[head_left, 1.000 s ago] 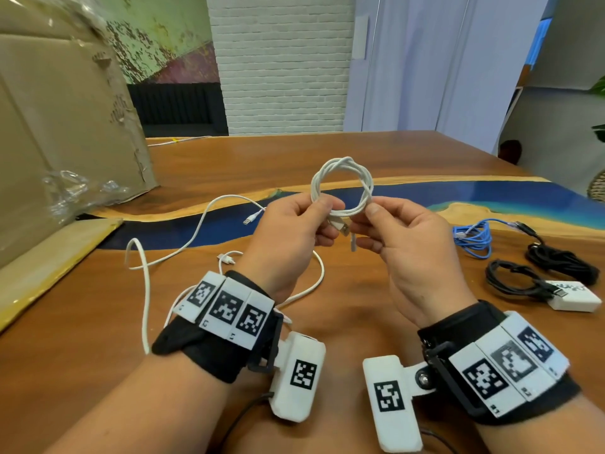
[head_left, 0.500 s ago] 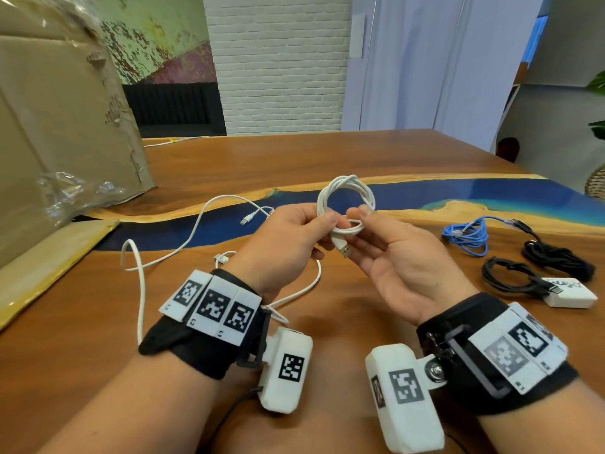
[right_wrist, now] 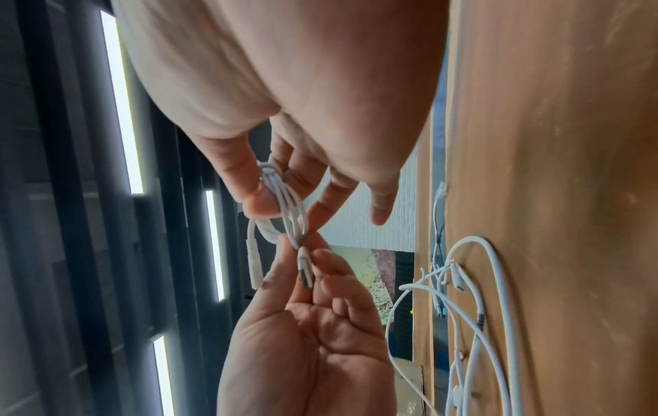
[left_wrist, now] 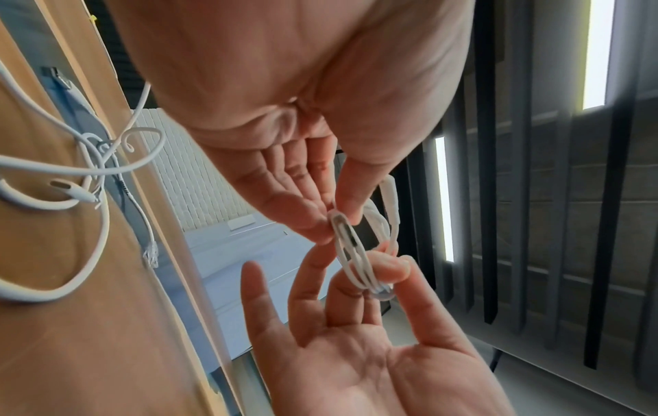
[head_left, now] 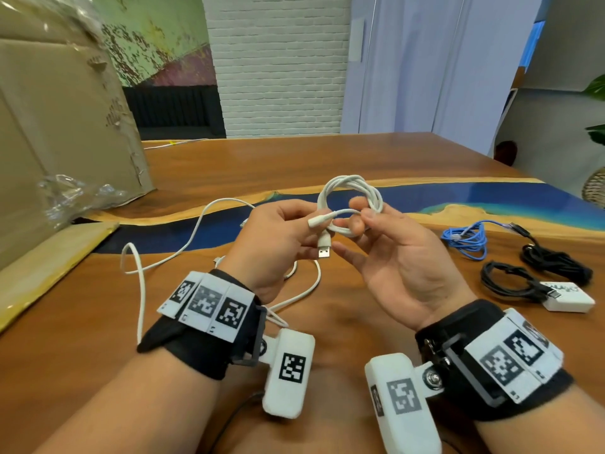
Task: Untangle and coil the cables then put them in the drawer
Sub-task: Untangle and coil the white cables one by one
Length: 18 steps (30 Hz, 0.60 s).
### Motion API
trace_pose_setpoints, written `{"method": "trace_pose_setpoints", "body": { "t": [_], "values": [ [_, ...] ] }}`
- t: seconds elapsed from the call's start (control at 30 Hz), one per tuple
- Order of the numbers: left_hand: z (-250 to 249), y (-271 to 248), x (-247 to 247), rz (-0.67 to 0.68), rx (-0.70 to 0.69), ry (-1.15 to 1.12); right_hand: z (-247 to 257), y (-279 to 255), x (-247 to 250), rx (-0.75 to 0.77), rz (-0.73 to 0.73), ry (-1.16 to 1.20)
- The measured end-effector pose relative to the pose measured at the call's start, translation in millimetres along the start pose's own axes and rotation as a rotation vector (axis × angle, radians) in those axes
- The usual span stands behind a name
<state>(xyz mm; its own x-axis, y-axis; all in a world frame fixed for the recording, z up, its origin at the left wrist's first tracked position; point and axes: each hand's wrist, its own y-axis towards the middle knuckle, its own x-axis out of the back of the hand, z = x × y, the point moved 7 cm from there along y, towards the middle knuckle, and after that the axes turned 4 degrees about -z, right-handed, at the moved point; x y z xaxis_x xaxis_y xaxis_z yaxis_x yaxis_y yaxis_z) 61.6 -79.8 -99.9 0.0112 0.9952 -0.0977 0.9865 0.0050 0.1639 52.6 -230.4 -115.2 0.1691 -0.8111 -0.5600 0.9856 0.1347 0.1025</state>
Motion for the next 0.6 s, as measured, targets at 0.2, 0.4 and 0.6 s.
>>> {"method": "trace_pose_setpoints", "body": {
  "t": [0.2,0.4,0.6],
  "values": [
    [-1,1,2,0.008,-0.004,0.002,5,0,-3,0.106,-0.016,-0.275],
    [2,3,5,-0.004,-0.002,0.026,10,1,7,0.128,-0.088,-0.418],
    [7,5,4,0.02,0.019,0.085,28,1,15,0.214,-0.19,-0.507]
  ]
}}
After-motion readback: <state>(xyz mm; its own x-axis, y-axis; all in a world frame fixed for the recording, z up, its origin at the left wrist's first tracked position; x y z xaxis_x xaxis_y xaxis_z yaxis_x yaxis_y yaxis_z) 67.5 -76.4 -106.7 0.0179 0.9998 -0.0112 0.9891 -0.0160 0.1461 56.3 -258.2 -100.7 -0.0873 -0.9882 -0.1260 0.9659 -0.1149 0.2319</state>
